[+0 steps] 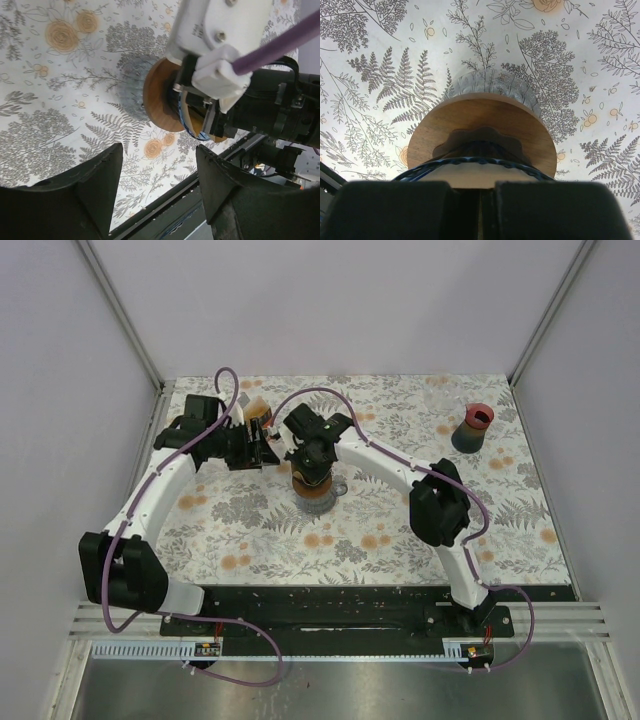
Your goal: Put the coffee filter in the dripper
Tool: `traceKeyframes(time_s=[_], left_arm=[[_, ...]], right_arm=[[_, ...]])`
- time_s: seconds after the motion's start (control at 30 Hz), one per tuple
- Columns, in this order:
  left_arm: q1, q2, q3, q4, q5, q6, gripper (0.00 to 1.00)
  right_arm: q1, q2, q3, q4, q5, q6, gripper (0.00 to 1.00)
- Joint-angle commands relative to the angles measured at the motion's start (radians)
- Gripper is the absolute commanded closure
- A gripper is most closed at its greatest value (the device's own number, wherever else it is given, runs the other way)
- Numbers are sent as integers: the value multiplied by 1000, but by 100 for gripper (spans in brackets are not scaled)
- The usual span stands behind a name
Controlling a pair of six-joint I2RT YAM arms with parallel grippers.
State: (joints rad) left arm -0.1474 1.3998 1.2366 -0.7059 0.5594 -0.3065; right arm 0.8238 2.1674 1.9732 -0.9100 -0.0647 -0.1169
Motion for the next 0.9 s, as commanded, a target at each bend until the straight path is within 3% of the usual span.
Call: traceKeyframes(time_s=[0.0,0.23,0.4,0.63,0.87], left_arm=[[-43,-13,-19,91,59,-58,36],[-60,5,-48,132,56,-86,47],[-72,8,-62,152,37,-97,49],[-84,19,-51,160,19,-97,51],[-93,25,-75,177,-4,-94,60]], right_arm=[[6,43,23,-16,42,26,100],[6,9,47,-24,23,40,100],[6,-43,44,5,-12,42,100],[6,-110,29,42,-30,51,83],[6,-130,21,42,-26,48,79]])
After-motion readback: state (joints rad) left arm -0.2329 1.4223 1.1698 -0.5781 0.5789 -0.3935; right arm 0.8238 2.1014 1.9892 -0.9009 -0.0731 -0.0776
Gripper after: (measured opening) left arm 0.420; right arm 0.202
